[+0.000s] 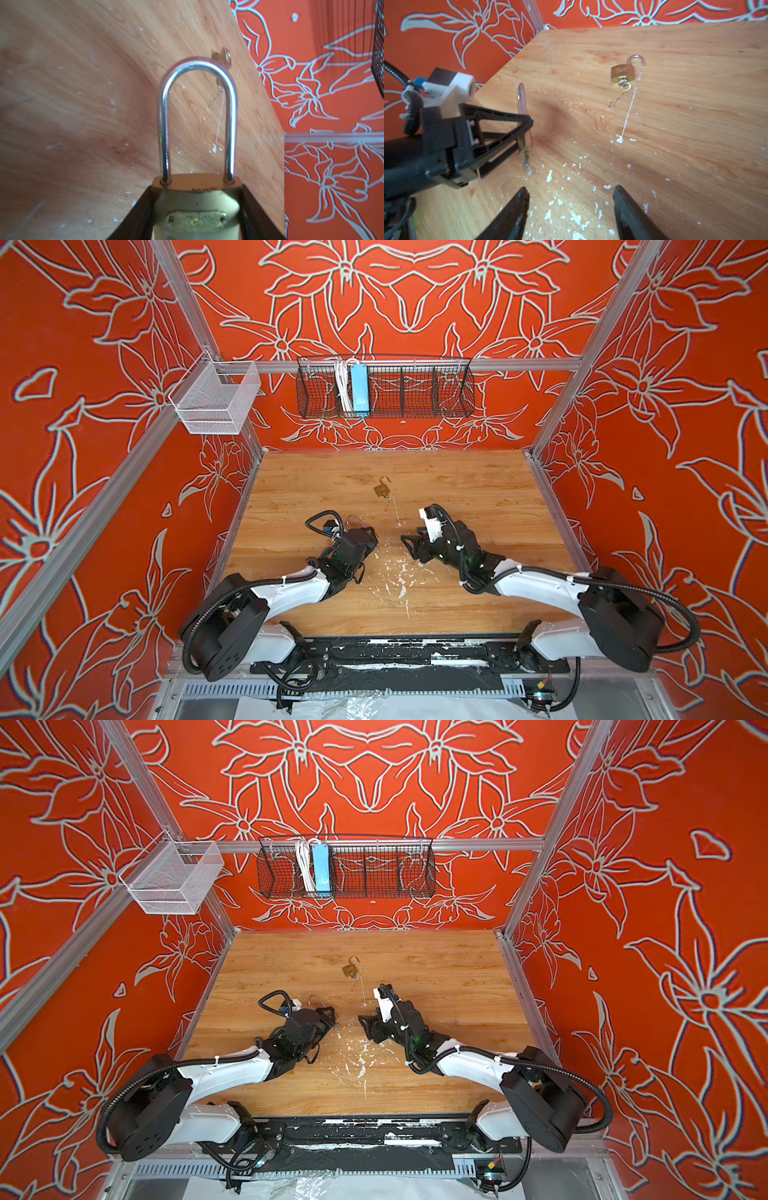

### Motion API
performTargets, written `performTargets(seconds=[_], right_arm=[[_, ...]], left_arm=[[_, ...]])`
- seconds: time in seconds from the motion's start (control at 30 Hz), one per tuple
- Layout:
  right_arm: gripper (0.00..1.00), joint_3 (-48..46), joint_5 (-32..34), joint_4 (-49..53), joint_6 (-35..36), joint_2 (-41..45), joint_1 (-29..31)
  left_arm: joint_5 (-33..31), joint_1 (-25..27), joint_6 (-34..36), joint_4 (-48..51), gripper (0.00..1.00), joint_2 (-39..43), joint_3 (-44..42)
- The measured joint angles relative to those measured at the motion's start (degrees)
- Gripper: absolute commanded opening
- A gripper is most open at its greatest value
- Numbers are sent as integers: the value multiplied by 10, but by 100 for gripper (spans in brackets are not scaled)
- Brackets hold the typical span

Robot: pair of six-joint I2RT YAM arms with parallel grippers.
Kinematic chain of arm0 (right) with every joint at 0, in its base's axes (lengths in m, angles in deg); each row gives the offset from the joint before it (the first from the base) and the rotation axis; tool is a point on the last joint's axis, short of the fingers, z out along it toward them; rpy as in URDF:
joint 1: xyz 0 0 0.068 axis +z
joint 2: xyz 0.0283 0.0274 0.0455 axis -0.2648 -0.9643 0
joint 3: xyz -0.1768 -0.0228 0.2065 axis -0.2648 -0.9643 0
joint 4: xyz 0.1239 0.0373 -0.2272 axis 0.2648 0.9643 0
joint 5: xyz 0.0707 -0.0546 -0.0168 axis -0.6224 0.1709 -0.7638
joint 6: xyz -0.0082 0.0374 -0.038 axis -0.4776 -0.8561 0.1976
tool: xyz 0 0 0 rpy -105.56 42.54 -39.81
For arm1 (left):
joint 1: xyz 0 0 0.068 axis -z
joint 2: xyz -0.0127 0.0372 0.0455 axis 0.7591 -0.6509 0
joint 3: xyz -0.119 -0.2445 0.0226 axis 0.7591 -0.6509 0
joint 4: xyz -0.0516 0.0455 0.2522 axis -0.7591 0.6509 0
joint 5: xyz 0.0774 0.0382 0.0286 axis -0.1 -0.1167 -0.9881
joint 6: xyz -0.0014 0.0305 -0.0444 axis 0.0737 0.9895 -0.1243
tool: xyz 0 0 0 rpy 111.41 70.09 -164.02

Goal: Unlock with the key

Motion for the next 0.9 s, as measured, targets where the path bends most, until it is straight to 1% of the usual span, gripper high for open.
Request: performTargets(seconds=[0.1,0.23,0.33,0.4,0.57,0.73,0.9], right_arm=[[70,-1,-27,-17,4,-3,-5],[71,-8,-65,-50,1,-5,-14],[72,-26,-69,-63,-6,5,-27],[72,-34,-68,-62,-9,16,-35],[72,-39,-69,-76,-16,32,-43],[72,-46,-72,-81,-22,44,-51],[70,-41,-89,-75,-23,38,-55]], left_arm=[[49,-1,51,2,0,0,10],[151,-3,201,2,0,-2,33],[190,-2,289,14,0,-10,63],[202,-3,328,5,0,-13,68],[213,-3,383,-50,0,-13,26],[231,-3,431,-52,0,-13,13],[259,-2,457,-47,0,-13,19]])
